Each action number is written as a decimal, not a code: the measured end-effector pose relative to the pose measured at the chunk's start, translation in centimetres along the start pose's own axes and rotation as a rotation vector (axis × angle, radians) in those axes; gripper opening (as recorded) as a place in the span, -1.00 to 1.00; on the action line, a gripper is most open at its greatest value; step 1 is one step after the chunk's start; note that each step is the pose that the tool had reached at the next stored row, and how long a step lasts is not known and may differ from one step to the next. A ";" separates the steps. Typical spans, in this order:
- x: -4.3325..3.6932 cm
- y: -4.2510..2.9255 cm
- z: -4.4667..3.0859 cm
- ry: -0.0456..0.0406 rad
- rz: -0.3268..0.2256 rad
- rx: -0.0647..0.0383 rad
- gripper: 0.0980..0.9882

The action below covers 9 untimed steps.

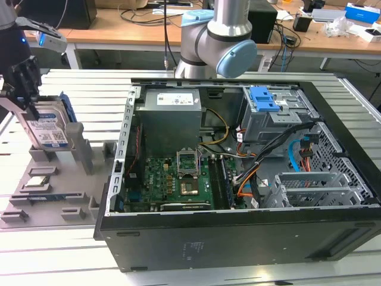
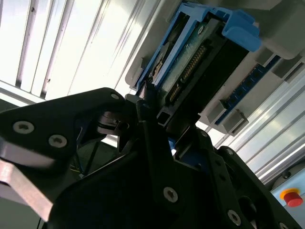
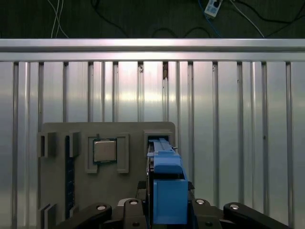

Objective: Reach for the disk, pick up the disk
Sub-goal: 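Pick up the disk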

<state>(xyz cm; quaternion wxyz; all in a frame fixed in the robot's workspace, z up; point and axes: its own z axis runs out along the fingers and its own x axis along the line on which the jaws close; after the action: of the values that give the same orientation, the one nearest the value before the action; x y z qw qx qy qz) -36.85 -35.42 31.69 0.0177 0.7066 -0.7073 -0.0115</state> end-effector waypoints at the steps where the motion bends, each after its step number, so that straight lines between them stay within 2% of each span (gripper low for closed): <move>1: 0.00 0.00 -0.14 0.0000 0.000 0.000 -0.40; 9: 0.00 -0.02 -1.50 0.0000 0.000 -0.001 -0.40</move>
<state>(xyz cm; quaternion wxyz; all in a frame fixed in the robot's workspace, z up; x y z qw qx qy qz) -36.77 -35.40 33.19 0.0180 0.7066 -0.7073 -0.0117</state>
